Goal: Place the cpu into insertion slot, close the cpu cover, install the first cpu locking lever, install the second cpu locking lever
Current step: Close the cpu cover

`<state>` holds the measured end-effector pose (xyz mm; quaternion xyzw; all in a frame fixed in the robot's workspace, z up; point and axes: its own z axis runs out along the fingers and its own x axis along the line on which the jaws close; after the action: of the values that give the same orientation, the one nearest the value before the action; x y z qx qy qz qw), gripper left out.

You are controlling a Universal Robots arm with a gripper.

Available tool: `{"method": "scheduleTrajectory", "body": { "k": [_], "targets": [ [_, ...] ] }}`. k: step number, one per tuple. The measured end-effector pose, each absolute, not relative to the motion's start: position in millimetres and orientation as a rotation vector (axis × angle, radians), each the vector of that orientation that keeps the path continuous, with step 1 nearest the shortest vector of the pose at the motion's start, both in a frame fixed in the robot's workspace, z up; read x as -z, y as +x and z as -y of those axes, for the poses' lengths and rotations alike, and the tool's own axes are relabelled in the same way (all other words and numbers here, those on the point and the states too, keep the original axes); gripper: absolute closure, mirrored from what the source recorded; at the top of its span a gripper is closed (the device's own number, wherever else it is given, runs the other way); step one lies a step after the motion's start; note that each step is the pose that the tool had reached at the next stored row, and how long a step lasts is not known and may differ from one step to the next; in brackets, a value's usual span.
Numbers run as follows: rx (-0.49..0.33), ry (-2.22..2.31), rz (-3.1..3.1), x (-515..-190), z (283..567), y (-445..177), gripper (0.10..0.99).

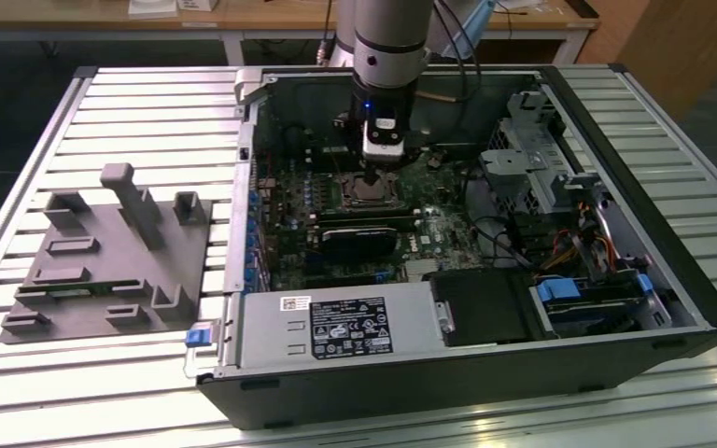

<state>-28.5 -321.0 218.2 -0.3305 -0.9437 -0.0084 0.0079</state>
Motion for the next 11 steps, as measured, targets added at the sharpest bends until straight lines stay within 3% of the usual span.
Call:
{"method": "scheduleTrajectory", "body": {
  "k": [11],
  "targets": [
    [0.024,-0.716,3.041,-217.3,321.0,-28.5,0.98]
  ]
}}
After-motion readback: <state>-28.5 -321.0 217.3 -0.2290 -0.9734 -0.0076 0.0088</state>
